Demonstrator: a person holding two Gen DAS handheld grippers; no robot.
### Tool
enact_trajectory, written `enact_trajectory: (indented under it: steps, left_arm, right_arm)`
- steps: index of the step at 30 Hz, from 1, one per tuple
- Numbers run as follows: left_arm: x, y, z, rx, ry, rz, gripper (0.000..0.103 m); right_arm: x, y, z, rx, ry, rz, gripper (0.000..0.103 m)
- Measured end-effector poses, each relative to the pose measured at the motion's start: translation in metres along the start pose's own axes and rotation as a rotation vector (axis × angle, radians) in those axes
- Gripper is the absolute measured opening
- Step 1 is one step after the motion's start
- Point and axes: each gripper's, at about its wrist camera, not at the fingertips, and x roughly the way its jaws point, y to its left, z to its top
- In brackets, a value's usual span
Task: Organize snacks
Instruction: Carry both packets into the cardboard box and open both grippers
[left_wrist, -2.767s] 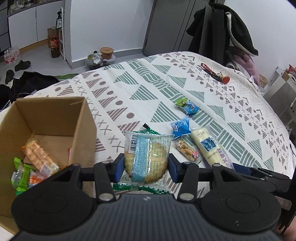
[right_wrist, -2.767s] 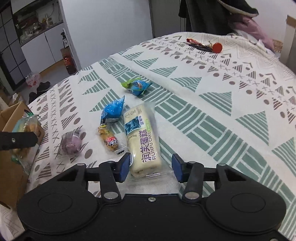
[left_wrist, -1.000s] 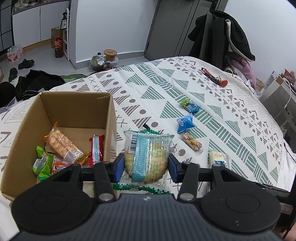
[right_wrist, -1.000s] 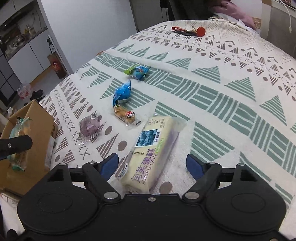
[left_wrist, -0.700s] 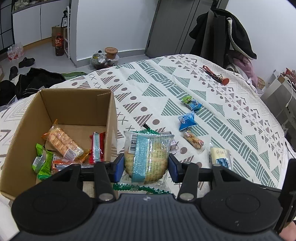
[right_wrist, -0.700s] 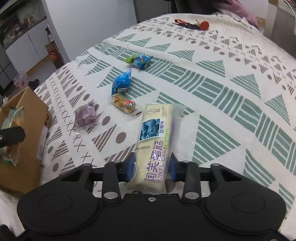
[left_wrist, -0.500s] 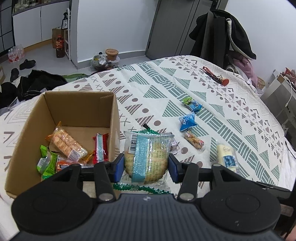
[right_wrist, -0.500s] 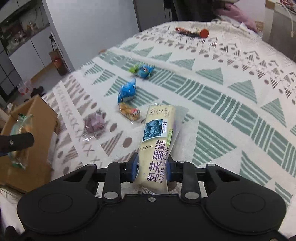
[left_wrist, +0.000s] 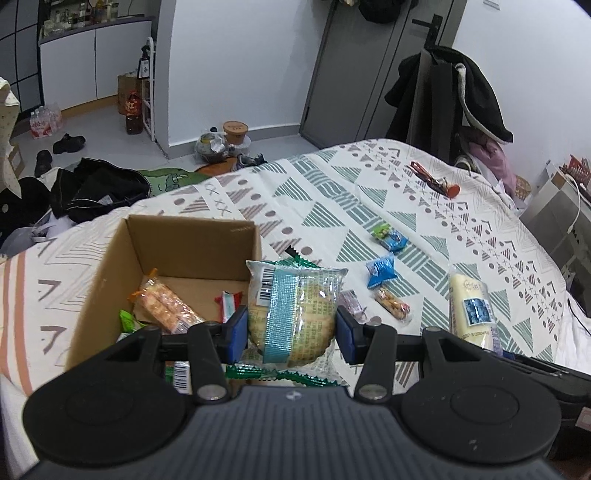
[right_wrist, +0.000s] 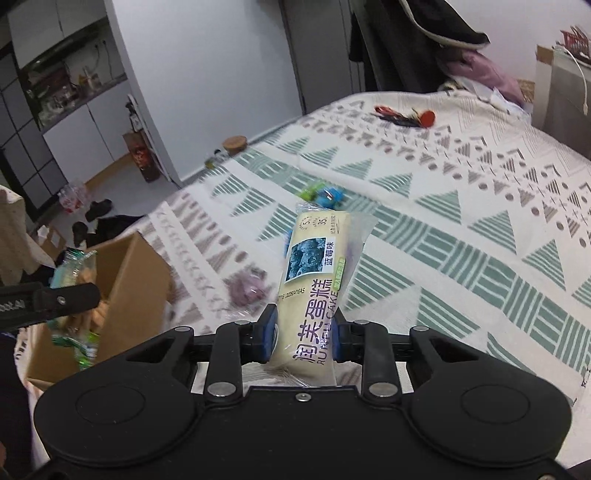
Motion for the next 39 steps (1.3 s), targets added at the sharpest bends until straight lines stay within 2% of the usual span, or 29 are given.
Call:
enact_trajectory:
  steps: [9,23,34,39]
  left_arm:
    - [-0.016,0.021,0.008,-0.025,-0.034,0.009,0.048]
    - [-0.028,0.072,0.02,-0.096,-0.068,0.048,0.048]
    - [-0.009,0.111,0.021,-0.181,-0.046,0.046,0.048]
    - [-0.005,0.123,0.018,-0.213,-0.043,0.05,0.052]
  right_arm:
    - [-0.015,0.029,0.013,-0.031,-0.044,0.037,0.027]
    - [-0.022,0.078,0.019,-0.093,-0.065,0.101,0.027]
    - [-0.008,0.12,0.018,-0.147,-0.047,0.142,0.027]
    - [0.0,0.14,0.018,-0.177,-0.035,0.163,0.027]
